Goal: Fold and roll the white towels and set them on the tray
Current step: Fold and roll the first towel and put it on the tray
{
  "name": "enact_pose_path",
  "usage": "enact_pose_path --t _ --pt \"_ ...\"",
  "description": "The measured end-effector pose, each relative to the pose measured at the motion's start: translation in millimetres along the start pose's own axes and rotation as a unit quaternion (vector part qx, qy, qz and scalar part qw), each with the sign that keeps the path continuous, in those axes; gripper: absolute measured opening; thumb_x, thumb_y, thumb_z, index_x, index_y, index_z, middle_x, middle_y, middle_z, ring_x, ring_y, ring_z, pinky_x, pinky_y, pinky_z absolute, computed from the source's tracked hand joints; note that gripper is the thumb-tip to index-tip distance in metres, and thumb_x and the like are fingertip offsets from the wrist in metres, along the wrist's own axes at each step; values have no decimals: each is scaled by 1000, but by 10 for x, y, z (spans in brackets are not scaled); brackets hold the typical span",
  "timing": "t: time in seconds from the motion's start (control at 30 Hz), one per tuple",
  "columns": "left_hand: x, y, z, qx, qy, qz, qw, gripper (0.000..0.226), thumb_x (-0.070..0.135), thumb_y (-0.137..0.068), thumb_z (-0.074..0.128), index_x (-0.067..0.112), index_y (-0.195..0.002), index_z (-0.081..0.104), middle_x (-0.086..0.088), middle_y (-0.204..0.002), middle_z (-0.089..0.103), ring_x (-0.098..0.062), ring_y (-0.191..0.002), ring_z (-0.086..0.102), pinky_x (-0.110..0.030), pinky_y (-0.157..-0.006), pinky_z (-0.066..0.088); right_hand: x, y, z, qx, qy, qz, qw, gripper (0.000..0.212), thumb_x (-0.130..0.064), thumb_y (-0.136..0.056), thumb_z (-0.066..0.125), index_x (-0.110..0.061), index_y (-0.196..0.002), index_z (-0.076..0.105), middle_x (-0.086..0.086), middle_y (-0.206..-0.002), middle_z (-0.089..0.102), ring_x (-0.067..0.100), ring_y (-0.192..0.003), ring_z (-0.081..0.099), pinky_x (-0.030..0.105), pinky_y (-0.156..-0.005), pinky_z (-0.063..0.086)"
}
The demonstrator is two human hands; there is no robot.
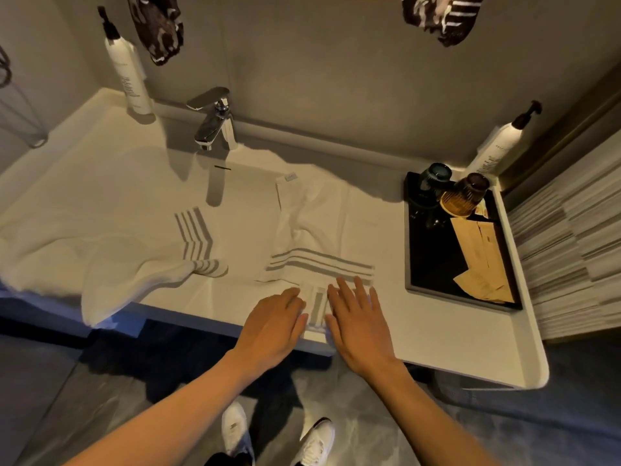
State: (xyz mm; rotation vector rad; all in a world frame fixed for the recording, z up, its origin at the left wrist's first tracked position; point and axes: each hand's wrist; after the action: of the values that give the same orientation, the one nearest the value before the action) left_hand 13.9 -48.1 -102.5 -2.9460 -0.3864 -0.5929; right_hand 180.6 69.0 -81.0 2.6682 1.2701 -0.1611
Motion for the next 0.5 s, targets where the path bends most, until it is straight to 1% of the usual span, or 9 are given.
enact_pose_path --t 0.03,0.07,0.17,0.23,0.3,0.37,0.43,0.47,0.5 --pt "37 -41 -36 -3 10 -29 1000 36 44 -101 37 21 -105 64 0 -121 59 -21 -87 65 -34 -72 51 43 56 103 -36 8 2 999 58 -46 -102 31 -19 -154 28 5 -161 23 32 -149 20 53 -117 18" --pt "62 -80 -57 -13 29 -60 998 31 45 -100 41 21 -100 61 1 -114 56 -20 -78 61 -33 -64 47 83 113 185 -59 10 9 998 62 -52 -102 22 -23 -157 16 1 -164 10 29 -152 8 53 -117 11" --pt "107 -133 -1 -27 108 -145 983 24 43 -97 54 20 -97 57 2 -106 50 -17 -73 57 -32 -61 46 203 174 354 -74 16 12 997 67 -61 -100 11 -30 -155 -9 -7 -163 -15 20 -150 -18 51 -120 -2" --pt "174 -147 55 -16 171 -209 963 22 39 -95 60 18 -98 52 1 -102 51 -17 -77 56 -31 -62 44 199 143 356 -74 4 11 997 66 -63 -99 8 -33 -153 -14 -11 -161 -19 16 -149 -23 50 -121 -6" --pt "241 -186 59 -7 225 -284 932 31 34 -91 67 15 -105 46 1 -101 52 -18 -87 56 -29 -68 39 208 118 346 -65 -46 8 997 61 -58 -99 7 -35 -154 -10 -11 -162 -16 15 -149 -19 50 -122 -2" --pt "270 -248 12 -27 249 -329 910 43 31 -89 70 9 -115 44 2 -102 50 -21 -98 57 -28 -73 39 234 130 309 -26 -128 37 991 60 -51 -101 19 -31 -156 4 -5 -164 -5 16 -152 -6 47 -123 9" --pt "278 -324 -35 -58 239 -343 907 48 30 -88 70 5 -120 45 1 -102 49 -26 -103 58 -28 -73 38 257 137 246 60 -182 155 969 72 -52 -97 42 -18 -156 18 8 -163 16 24 -149 18 45 -119 26" --pt "272 -357 -42 -71 234 -349 905 49 30 -87 70 4 -121 45 0 -102 49 -27 -104 58 -28 -73 38 250 137 209 86 -203 231 948 79 -54 -92 51 -12 -153 23 11 -157 29 27 -142 31 45 -114 34" --pt "269 -388 -49 -83 235 -356 901 50 30 -87 70 3 -122 46 -2 -103 51 -29 -105 58 -29 -72 38 238 125 162 81 -230 293 925 84 -56 -86 57 -9 -150 28 12 -150 40 29 -133 42 44 -107 41"
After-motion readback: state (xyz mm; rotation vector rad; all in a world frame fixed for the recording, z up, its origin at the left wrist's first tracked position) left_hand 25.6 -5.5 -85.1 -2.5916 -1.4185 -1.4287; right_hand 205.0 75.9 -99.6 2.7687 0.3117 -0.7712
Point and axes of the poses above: each hand's wrist, its own y-axis away from the middle knuckle, its own z-axis out of the palm, x = y × z
